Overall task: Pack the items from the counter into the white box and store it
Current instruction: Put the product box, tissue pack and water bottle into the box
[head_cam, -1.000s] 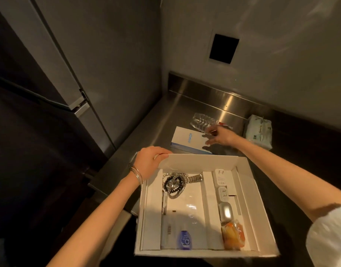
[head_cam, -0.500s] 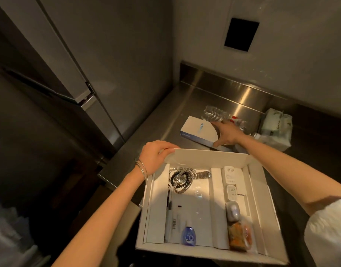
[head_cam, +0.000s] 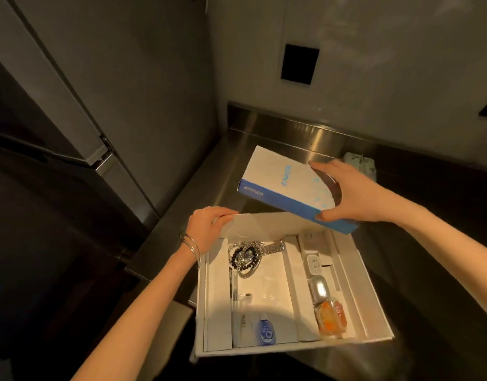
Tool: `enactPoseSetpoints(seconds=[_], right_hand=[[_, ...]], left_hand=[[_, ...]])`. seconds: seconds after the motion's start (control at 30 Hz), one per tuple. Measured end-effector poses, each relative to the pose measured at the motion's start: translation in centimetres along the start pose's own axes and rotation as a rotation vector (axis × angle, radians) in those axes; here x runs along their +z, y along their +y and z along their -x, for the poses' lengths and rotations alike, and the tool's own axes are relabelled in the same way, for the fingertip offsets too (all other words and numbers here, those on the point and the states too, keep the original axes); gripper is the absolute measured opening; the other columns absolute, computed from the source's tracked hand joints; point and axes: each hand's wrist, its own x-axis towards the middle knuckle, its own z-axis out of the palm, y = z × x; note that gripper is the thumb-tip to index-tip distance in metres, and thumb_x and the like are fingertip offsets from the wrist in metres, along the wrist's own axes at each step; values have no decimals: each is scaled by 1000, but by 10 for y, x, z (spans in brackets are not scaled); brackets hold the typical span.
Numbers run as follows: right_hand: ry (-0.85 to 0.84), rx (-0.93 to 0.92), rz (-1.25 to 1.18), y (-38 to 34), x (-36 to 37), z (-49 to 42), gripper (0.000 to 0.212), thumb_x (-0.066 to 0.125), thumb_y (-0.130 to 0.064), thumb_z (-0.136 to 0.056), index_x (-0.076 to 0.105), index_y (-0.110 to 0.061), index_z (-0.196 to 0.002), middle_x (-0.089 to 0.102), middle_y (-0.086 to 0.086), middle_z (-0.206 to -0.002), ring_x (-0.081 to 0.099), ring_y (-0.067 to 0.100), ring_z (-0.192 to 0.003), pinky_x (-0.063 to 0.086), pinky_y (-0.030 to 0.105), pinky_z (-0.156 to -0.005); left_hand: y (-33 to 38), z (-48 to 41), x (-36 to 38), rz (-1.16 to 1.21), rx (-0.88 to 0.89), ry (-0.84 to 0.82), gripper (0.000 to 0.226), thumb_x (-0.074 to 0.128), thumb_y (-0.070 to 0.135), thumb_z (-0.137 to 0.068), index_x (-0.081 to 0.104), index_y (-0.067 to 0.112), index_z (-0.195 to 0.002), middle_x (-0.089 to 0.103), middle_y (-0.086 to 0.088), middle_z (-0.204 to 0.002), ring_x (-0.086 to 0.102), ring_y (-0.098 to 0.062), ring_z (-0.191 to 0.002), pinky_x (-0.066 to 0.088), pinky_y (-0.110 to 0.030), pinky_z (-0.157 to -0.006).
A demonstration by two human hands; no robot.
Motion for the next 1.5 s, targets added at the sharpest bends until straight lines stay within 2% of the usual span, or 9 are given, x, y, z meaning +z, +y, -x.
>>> enactPoseSetpoints(seconds=[0.27, 0.47, 0.6, 0.83, 1.0, 1.13, 1.27, 1.4, 1.5], right_hand=[[-268, -29, 162, -28, 32, 51, 100, 76, -47, -64, 17, -28, -142, 37, -6, -131, 34, 10, -117, 35, 25, -99], [-372, 94, 226, -43, 102, 46, 91, 74, -50, -64, 28, -19, -136, 41, 4, -128, 42, 18, -113, 40, 30, -91], [-385, 190, 209, -49, 135, 38, 93, 76, -50, -61, 29, -16, -133, 41, 5, -125, 47, 19, -105, 42, 28, -80], [-576, 185, 139, -39, 138, 26, 112, 77, -60, -56, 13, -23, -140, 40, 2, -140, 43, 25, -124, 35, 41, -105], [-660, 243, -165, -19, 129, 6, 47, 62, -51, -80, 49, -14, -106, 67, 13, -110, 62, 26, -91, 45, 30, -76], [-637, 308, -441, -25, 132, 10, 29, 59, -39, -87, 48, -14, -80, 60, 3, -79, 52, 12, -66, 40, 17, -55], [-665, 379, -637, -41, 153, 10, 31, 57, -25, -91, 49, -11, -63, 62, 0, -59, 57, 6, -50, 50, 16, -54], [-763, 397, -715, -59, 185, 9, 22, 53, -22, -93, 53, -2, -85, 69, 25, -96, 69, 30, -88, 52, 45, -91], [-663, 353, -570, -75, 192, 11, 40, 41, -24, -99, 41, -11, -60, 60, -6, -46, 59, 1, -51, 46, 17, -60]], left_hand=[[4, 2, 1, 13, 10, -15, 22, 49, 19, -93, 70, 17, -101, 70, -5, -103, 60, -18, -96, 49, -35, -87], [1, 1, 2, 35, 5, -19, 23, 48, 21, -92, 69, 16, -102, 69, -6, -104, 52, -7, -87, 39, -11, -69], [2, 3, 2, 34, -9, -22, 23, 48, 21, -93, 68, 16, -104, 68, -6, -106, 48, -6, -86, 37, -9, -68], [-1, 2, 3, 22, -16, 1, 24, 48, 21, -92, 68, 17, -105, 68, -7, -107, 51, -9, -89, 45, -23, -79], [0, -1, 3, 28, -2, -4, 24, 48, 22, -92, 69, 16, -104, 69, -6, -105, 52, -7, -86, 39, -10, -68], [-2, -2, 5, 1, -34, -18, 26, 45, 24, -94, 68, 18, -104, 68, -4, -107, 52, -8, -89, 43, -16, -75], [-1, -2, 5, -7, -39, -19, 27, 44, 23, -94, 68, 18, -104, 68, -5, -109, 56, -13, -95, 44, -22, -83], [-3, -2, 6, -7, -26, -6, 26, 45, 22, -94, 69, 18, -104, 68, -4, -108, 57, -12, -95, 43, -21, -81], [-5, -1, 6, -20, -23, -6, 26, 45, 23, -94, 68, 19, -104, 68, -4, -108, 55, -10, -92, 43, -21, -79]])
